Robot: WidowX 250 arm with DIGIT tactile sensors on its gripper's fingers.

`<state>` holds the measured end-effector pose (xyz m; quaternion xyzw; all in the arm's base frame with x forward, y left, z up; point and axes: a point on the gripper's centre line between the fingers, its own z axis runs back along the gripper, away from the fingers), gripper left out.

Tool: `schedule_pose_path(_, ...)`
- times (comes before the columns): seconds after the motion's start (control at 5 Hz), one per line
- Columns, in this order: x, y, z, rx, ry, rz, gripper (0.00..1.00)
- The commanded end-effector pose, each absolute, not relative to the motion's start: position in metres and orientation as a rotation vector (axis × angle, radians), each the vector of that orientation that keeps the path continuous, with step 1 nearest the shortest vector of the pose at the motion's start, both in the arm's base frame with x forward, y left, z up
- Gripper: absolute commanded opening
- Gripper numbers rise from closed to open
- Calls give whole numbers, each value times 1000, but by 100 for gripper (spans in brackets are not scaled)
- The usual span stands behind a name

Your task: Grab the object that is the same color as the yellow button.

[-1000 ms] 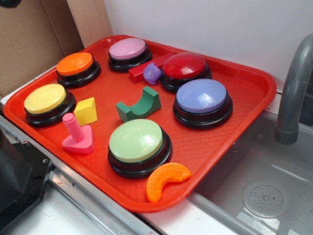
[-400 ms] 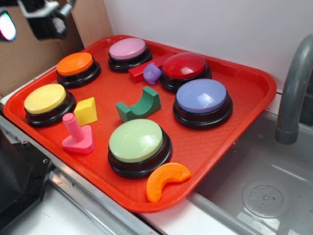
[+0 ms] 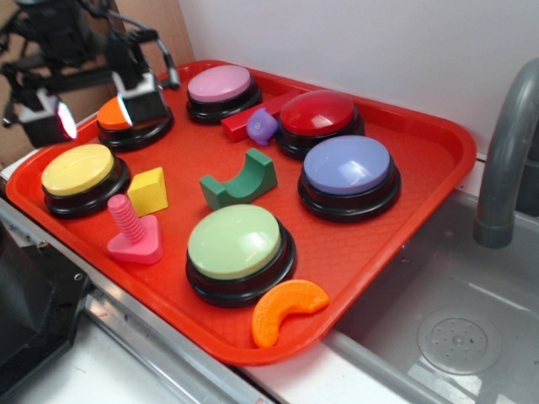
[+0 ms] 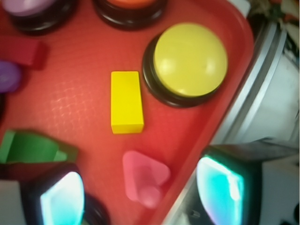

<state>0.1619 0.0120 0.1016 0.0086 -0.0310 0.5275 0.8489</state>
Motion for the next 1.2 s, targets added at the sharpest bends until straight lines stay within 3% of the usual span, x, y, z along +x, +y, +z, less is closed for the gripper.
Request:
schedule_pose_path(0.0,179,35,62,21,-85,1326,100)
schedule_pose_path(0.4,186,37,27,26,-63,1334,100)
schedule_pose_path(0.8,183,33,13,-43,-64,1313,100)
schedule_pose_path(1.0,183,30,13,-44,-64,1262,0)
